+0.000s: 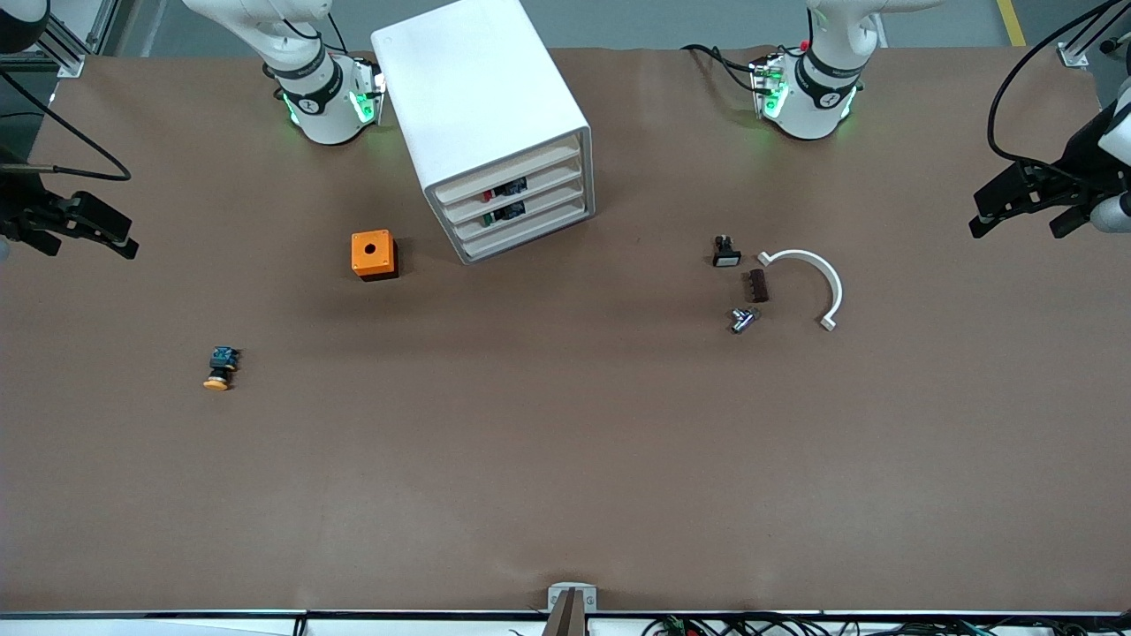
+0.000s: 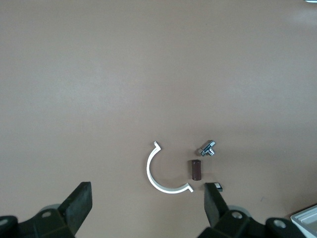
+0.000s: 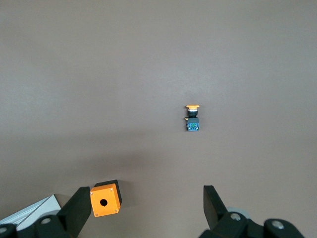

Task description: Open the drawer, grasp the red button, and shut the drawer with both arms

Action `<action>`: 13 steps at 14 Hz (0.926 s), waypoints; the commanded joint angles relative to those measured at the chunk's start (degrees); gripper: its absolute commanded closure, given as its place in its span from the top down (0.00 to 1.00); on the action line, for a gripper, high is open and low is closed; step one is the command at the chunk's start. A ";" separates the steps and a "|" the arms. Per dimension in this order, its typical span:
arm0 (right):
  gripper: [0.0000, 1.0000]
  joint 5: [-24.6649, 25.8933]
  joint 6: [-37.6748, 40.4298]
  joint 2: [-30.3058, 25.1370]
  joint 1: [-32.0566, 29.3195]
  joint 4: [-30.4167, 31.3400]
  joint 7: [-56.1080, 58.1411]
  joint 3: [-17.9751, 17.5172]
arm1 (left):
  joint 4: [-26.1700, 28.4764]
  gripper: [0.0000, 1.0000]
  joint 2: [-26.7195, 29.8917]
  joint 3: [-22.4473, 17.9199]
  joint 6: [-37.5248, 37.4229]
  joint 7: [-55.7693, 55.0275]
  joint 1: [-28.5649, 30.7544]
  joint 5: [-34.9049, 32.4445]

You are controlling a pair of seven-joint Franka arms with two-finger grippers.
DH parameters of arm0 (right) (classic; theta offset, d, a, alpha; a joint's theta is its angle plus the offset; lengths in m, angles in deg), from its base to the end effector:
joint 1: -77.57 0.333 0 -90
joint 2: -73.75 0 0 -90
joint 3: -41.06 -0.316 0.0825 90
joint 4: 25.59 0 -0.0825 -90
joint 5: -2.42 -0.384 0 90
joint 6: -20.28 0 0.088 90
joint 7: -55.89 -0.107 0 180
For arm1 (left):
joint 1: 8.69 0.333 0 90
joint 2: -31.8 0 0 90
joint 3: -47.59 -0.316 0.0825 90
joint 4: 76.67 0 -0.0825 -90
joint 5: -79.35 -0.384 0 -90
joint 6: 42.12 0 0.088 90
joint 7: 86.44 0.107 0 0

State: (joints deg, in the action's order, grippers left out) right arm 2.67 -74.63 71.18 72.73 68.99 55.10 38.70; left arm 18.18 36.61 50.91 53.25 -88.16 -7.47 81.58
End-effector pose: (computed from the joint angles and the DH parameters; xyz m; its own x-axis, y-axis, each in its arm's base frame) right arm 0.5477 -0.0236 0.6189 0.9971 -0.0566 0.0506 -0.0569 -0.9984 0.0055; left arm 0.5368 -0.0249 0.6387 0.9958 -0.0031 0.0916 -0.0065 -0.9993 0.0368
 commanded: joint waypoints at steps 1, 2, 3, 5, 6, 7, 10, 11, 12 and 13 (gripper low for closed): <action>1.00 -0.96 -0.01 -1.56 -0.61 1.31 0.17 -0.28 | -0.99 1.00 -0.16 -0.24 -1.42 -0.21 -0.43 -0.82; 1.00 -0.96 -0.01 -1.56 -0.61 1.31 0.17 -0.28 | -1.25 1.00 -0.24 -0.24 -1.42 -0.56 -0.51 -0.82; 1.00 -0.96 -0.01 -1.56 -0.61 1.31 0.17 -0.28 | -1.25 1.00 -0.24 -0.24 -1.42 -0.56 -0.43 -0.91; 1.00 -0.96 -0.01 -1.56 -0.61 1.31 0.17 -0.28 | -1.34 1.00 -0.24 -0.24 -1.42 -0.12 -0.43 -0.82; 1.00 -0.96 -0.01 -1.56 -0.61 1.31 0.17 -0.28 | -1.68 1.00 -0.33 -0.24 -1.42 -0.38 -0.43 -0.82; 1.00 -0.96 -0.01 -1.56 -0.61 1.31 0.17 -0.28 | -1.77 1.00 -0.51 -0.24 -1.42 -0.65 -0.43 -0.82; 1.00 -0.96 0.08 -1.56 -0.61 1.31 0.17 -0.28 | -1.77 1.00 -0.86 -0.50 -1.42 0.05 -0.25 -0.73; 1.00 -0.96 0.16 -1.56 -0.61 1.31 0.17 -0.28 | -1.51 1.00 -1.12 -0.59 -1.42 -0.03 -0.25 -0.73; 1.00 -0.96 0.16 -1.47 -0.61 1.31 0.17 -0.28 | -1.51 1.00 -1.30 -0.68 -1.42 -0.47 -0.16 -0.73; 1.00 -0.96 0.25 -1.47 -0.61 1.31 0.17 -0.28 | -1.77 1.00 -1.99 -0.68 -1.42 -0.47 -0.16 -0.73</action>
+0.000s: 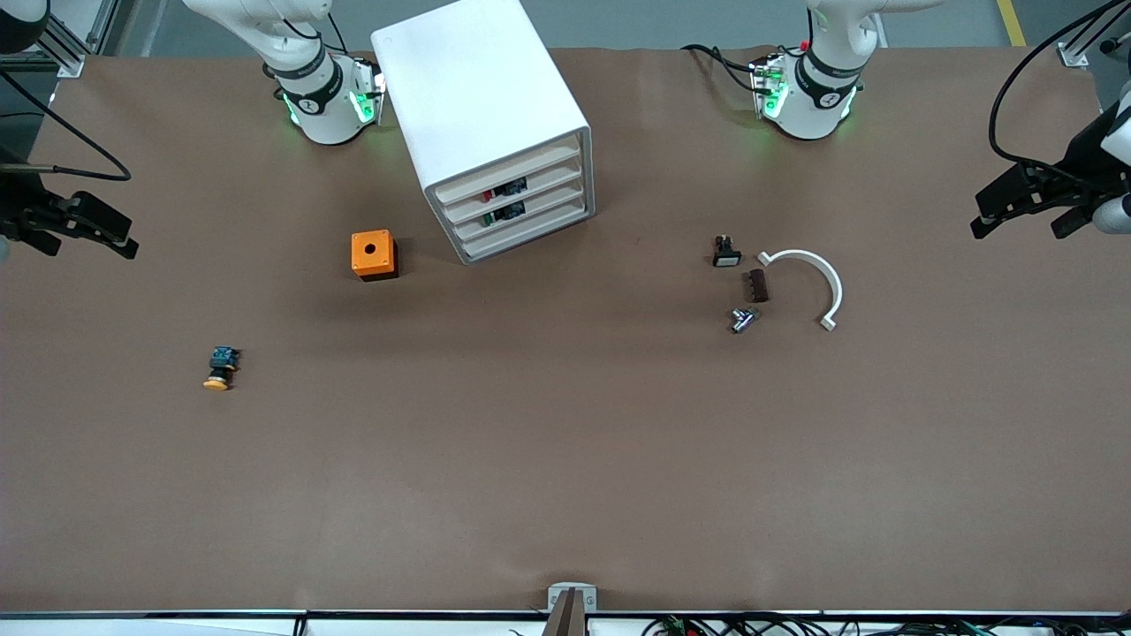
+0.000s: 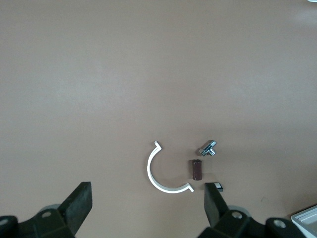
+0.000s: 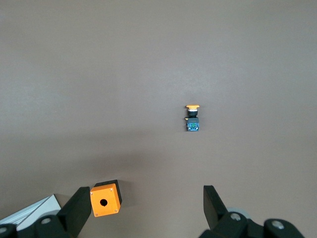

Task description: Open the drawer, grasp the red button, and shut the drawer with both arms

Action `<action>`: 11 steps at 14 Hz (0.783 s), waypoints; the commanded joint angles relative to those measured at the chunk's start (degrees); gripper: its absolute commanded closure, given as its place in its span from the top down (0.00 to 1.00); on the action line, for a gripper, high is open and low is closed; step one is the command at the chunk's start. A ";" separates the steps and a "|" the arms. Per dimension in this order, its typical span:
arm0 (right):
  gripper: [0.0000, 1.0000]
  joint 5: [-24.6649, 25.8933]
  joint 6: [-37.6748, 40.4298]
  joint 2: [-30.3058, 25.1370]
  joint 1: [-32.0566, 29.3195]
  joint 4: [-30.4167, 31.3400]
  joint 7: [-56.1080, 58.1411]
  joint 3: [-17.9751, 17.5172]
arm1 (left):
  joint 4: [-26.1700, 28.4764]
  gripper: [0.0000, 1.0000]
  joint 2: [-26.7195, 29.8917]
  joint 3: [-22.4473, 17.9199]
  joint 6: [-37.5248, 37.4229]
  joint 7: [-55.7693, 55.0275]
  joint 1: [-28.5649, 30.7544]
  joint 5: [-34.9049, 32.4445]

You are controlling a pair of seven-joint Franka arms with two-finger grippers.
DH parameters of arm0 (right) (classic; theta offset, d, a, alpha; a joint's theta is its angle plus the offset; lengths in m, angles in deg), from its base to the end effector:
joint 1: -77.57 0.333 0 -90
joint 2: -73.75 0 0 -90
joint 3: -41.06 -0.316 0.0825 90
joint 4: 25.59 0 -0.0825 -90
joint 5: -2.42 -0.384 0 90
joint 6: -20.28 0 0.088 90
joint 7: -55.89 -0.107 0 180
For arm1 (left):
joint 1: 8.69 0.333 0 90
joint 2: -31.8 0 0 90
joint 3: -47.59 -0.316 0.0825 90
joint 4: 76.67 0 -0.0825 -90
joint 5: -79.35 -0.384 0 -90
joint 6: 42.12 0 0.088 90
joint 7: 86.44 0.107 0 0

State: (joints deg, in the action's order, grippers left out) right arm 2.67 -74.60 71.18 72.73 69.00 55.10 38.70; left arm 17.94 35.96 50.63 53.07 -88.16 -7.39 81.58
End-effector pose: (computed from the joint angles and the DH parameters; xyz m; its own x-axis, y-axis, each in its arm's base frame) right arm 0.5476 -0.0236 0.6188 0.9971 -0.0566 0.0499 -0.0569 -0.9984 0.0055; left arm 0.5402 -0.0213 0.6343 0.9967 0.0031 0.0814 0.0000 -0.9993 0.0375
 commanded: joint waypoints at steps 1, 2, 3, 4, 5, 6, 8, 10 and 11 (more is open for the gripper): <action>1.00 -0.96 0.40 -1.47 -0.70 1.30 0.17 -0.28 | -1.53 1.00 -1.95 -0.40 -1.24 -0.47 -0.25 -0.82; 1.00 -0.96 1.01 -1.47 -0.70 1.22 0.17 -0.19 | -1.53 1.00 -3.09 -0.40 -1.24 -0.74 -0.25 -1.08; 1.00 -0.96 1.28 -1.47 -0.70 1.13 0.17 -0.19 | -1.53 1.00 -4.06 -0.40 -1.24 -1.09 -0.34 -1.08; 1.00 -0.96 1.28 -1.47 -0.70 0.95 0.17 -0.19 | -1.53 1.00 -5.46 -0.40 -1.24 -1.35 -0.34 -1.17; 1.00 -0.96 1.37 -1.47 -0.70 0.95 0.17 -0.19 | -1.53 1.00 -7.04 -0.40 -1.24 -2.05 -0.42 -1.26; 1.00 -0.96 1.37 -1.39 -0.70 0.86 0.17 -0.19 | -1.71 1.00 -9.41 -0.40 -1.15 -3.36 -0.69 -1.26; 1.00 -0.96 1.45 -1.21 -0.70 0.95 0.26 -0.19 | -1.88 1.00 -14.07 -0.40 -1.15 -6.35 -1.21 -1.34; 1.00 -0.96 2.15 -1.21 -0.62 0.86 0.70 -0.19 | -1.88 1.00 -17.76 -0.31 -0.89 -8.20 -0.78 -0.64; 1.00 -0.87 2.24 -1.21 -0.61 0.95 0.79 -0.19 | -1.88 1.00 -19.43 -0.31 -0.80 -8.56 -0.43 -0.56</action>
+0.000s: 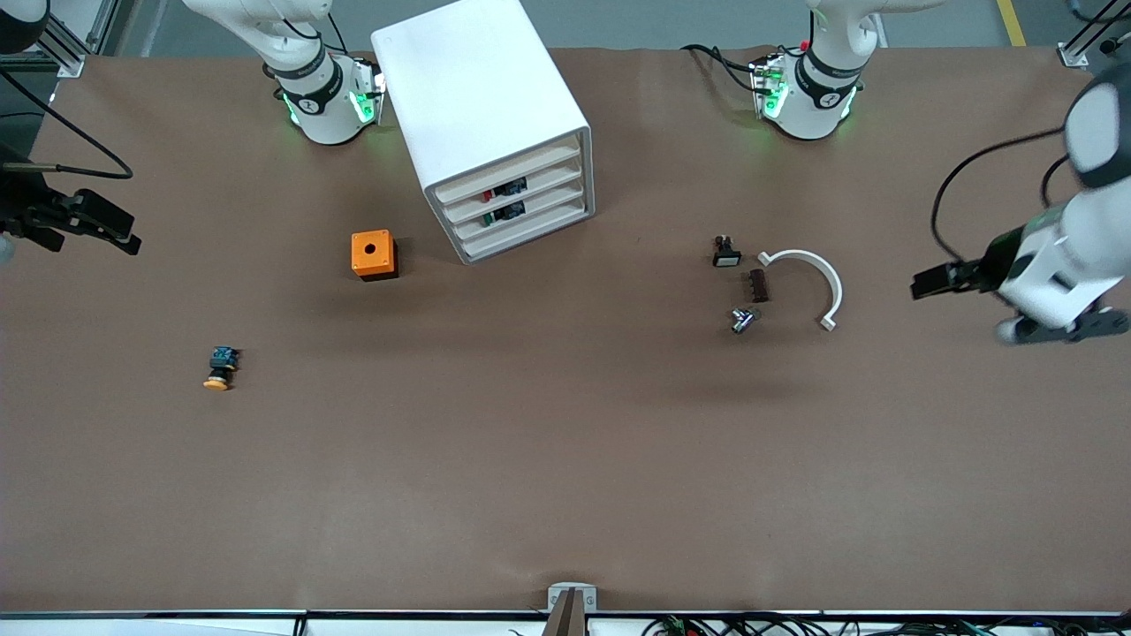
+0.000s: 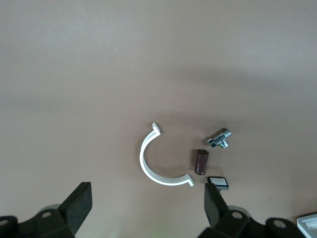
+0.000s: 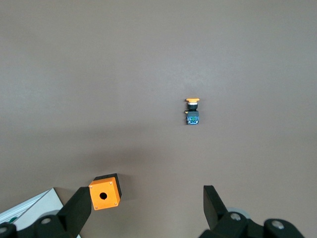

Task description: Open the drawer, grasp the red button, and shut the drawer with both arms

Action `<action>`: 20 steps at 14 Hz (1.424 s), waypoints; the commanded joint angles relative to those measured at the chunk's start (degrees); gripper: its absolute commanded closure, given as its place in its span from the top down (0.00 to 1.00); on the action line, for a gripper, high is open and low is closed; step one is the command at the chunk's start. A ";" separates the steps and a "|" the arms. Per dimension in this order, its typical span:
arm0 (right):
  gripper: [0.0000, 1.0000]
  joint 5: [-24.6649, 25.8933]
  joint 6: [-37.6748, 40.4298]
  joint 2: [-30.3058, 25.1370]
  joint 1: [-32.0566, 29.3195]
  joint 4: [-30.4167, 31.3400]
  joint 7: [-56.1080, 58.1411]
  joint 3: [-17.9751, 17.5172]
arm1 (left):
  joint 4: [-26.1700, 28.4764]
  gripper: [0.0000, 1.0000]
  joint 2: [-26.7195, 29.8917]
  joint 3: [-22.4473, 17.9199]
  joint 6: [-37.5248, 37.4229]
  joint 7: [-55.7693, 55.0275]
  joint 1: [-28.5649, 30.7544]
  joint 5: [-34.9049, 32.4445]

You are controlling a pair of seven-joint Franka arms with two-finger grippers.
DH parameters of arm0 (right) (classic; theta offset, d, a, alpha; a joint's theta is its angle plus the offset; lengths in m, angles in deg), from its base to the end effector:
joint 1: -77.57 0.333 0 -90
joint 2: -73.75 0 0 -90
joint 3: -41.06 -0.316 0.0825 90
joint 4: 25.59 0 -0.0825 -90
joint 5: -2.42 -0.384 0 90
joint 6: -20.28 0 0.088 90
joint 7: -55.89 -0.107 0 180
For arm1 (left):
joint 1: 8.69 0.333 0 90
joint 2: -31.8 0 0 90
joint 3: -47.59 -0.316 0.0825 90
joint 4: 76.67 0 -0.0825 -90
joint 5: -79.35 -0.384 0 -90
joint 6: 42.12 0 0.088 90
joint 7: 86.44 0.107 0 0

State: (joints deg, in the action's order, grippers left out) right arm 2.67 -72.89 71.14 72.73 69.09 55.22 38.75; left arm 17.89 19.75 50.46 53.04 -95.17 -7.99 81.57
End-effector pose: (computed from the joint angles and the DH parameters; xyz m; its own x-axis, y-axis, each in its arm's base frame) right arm 0.5443 -0.0240 0.6157 0.9983 -0.0556 0.0192 -0.0557 -0.9984 0.0060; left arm 0.6027 -0.0245 0.4720 0.9721 0.1173 -0.2033 0.1233 -0.9922 0.0169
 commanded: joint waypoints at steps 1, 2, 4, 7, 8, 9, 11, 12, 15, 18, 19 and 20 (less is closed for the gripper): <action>1.00 -0.78 1.15 -1.09 -0.61 0.77 0.68 -0.23 | -1.84 1.00 -4.98 -0.23 -0.68 -1.64 -0.26 -1.16; 1.00 -0.78 1.42 -1.09 -0.61 0.77 0.68 -0.23 | -1.93 1.00 -7.18 -0.31 -0.51 -2.07 -0.44 -1.25; 1.00 -0.78 1.51 -1.09 -0.61 0.77 0.33 -0.32 | -4.11 1.00 -11.57 -0.23 -0.42 -7.23 -0.87 -2.74; 1.00 -0.78 1.60 -1.09 -0.61 0.86 0.06 -0.32 | -5.18 1.00 -16.33 0.13 -0.42 -17.25 -4.82 -5.73; 1.00 -0.78 1.60 -1.09 -0.61 1.03 -0.11 -0.32 | -5.18 1.00 -17.38 0.13 -0.42 -19.37 -6.14 -6.43; 1.00 -0.78 1.60 -1.09 -0.61 1.12 -0.11 -0.32 | -5.18 1.00 -18.18 0.13 -0.42 -21.83 -7.19 -6.53; 1.00 -0.87 1.60 -1.00 -0.61 1.12 -0.20 -0.32 | -6.05 1.00 -18.88 0.21 -1.03 -27.01 -10.00 -5.57; 1.00 -0.87 1.60 -1.00 -0.61 1.12 -0.20 -0.32 | -6.67 1.00 -19.06 0.30 -1.56 -30.60 -11.06 -5.21; 1.00 -0.87 1.60 -1.00 -0.61 1.12 -0.20 -0.32 | -8.87 1.00 -20.20 0.30 -5.24 -43.61 -13.88 2.93; 1.00 -0.87 1.68 -1.00 -0.61 1.12 -0.11 -0.32 | -10.62 1.00 -21.43 0.30 -8.85 -56.96 -15.46 13.21; 1.00 -0.87 1.77 -1.00 -0.61 1.12 -0.11 -0.32 | -11.85 1.00 -22.39 0.30 -9.47 -61.88 -15.55 15.86; 1.00 -0.87 1.77 -1.00 -0.61 1.12 -0.20 -0.32 | -12.56 1.00 -23.19 0.39 -10.43 -66.28 -15.55 18.32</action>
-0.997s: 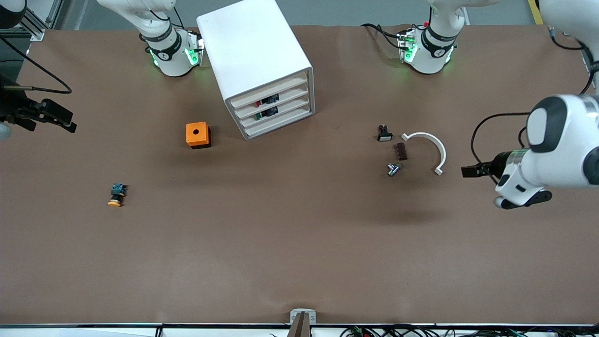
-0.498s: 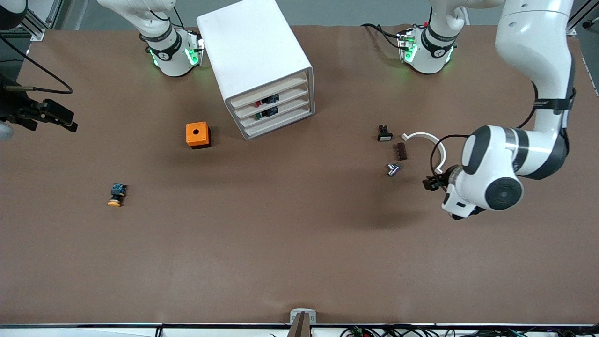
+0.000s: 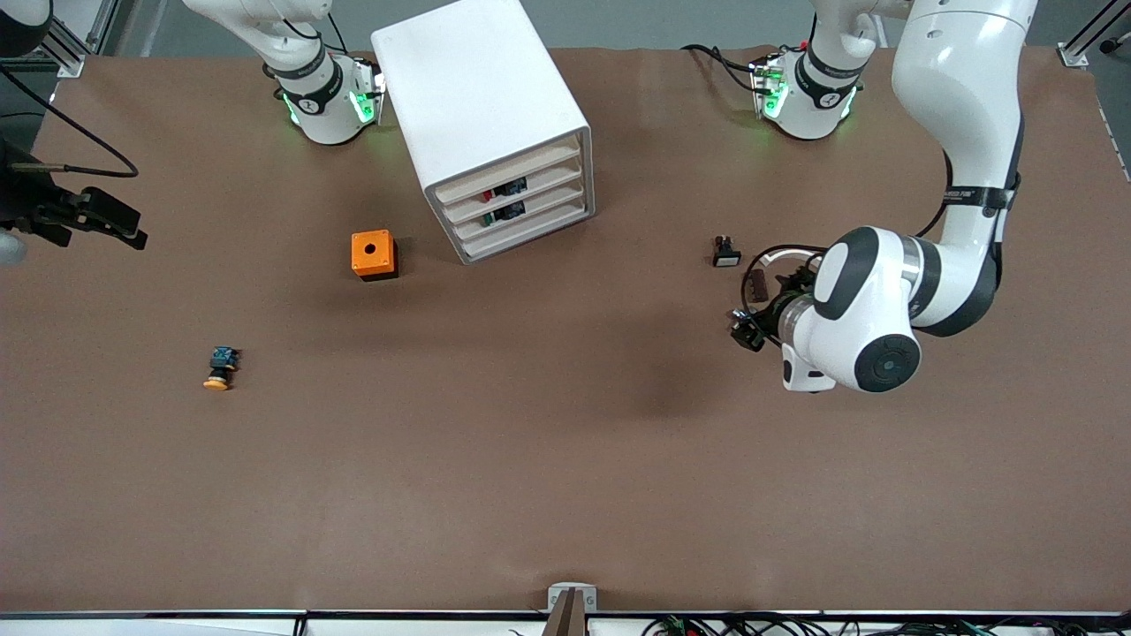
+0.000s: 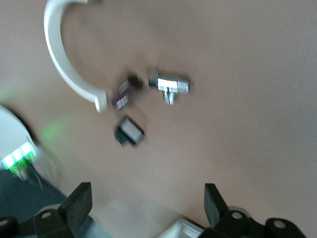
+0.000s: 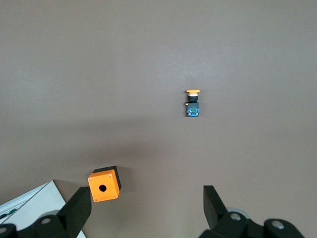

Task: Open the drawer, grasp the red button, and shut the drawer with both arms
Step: 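Reach the left gripper to the white cabinet's drawer front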

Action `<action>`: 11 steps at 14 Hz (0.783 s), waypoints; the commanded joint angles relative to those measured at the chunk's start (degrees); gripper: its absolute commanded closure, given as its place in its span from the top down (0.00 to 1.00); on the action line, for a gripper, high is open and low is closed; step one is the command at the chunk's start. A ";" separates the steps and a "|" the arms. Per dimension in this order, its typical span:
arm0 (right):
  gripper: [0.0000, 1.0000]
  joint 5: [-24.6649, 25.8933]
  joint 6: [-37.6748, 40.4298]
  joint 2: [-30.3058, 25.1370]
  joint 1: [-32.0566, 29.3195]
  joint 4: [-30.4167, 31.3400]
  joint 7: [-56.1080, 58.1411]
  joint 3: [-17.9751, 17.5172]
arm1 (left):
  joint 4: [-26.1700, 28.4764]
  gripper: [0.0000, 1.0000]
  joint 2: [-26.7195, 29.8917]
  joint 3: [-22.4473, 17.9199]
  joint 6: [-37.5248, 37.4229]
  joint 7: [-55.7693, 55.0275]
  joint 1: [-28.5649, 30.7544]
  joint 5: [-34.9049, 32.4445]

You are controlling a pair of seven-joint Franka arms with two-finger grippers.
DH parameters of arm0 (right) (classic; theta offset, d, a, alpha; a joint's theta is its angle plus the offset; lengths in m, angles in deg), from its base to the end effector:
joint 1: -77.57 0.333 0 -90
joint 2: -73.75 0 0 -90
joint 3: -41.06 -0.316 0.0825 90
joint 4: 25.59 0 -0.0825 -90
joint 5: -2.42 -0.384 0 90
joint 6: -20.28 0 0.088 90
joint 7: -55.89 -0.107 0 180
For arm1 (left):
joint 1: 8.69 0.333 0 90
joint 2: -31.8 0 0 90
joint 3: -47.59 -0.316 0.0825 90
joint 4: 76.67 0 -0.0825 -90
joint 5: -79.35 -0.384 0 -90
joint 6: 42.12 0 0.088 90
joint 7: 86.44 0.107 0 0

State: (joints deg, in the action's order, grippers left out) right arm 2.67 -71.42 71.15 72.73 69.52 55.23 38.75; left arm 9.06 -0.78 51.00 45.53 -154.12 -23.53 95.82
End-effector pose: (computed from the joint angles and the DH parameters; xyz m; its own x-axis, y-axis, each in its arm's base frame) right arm 0.5413 -0.0239 0.6098 0.9984 -0.0556 -0.0141 -0.0555 -0.9984 0.0064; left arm 0.6001 -0.2252 0.3140 0.4576 0.7657 -0.4519 0.6900 -0.6264 -0.3627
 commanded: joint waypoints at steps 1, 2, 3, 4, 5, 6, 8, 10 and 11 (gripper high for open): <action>1.00 -0.87 0.29 -1.00 -0.61 0.69 -0.13 -0.32 | -3.73 1.00 -2.92 -0.07 -4.06 -11.82 -0.01 7.06; 1.00 -0.87 0.29 -1.00 -0.61 0.78 -0.22 -0.32 | -3.73 1.00 -3.01 -0.16 -4.59 -16.21 -0.27 10.48; 1.00 -0.87 0.29 -1.00 -0.61 0.78 -0.13 -0.32 | -3.73 1.00 -3.88 -0.07 -5.47 -20.69 -1.06 13.38; 1.00 -0.87 0.29 -1.00 -0.61 0.78 -0.13 -0.32 | -3.73 1.00 -4.59 0.02 -5.91 -25.44 -1.33 16.20; 1.00 -0.87 0.38 -1.00 -0.61 0.78 -0.13 -0.32 | -3.73 1.00 -5.47 0.45 -6.44 -30.71 -2.03 19.18; 1.00 -0.87 0.56 -1.09 -0.52 0.78 -0.22 -0.32 | -3.73 1.00 -6.08 1.07 -6.70 -35.72 -2.12 21.74; 1.00 -0.87 0.73 -1.09 -0.61 0.78 -0.31 -0.32 | -3.81 1.00 -7.23 2.73 -6.71 -43.81 -2.21 26.57; 1.00 -0.87 1.34 -0.91 -0.61 0.78 -1.01 -0.32 | -3.73 1.00 -8.46 4.23 -6.71 -49.45 -2.12 30.18; 1.00 -0.87 1.61 -0.83 -0.44 0.78 -2.06 -0.32 | -3.73 1.00 -8.98 5.11 -6.71 -51.31 -2.12 31.42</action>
State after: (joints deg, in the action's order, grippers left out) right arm 2.67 -70.42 71.15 72.73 69.59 54.88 38.75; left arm 7.11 -8.07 54.96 40.38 -200.83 -25.88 124.59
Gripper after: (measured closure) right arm 0.000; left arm 0.000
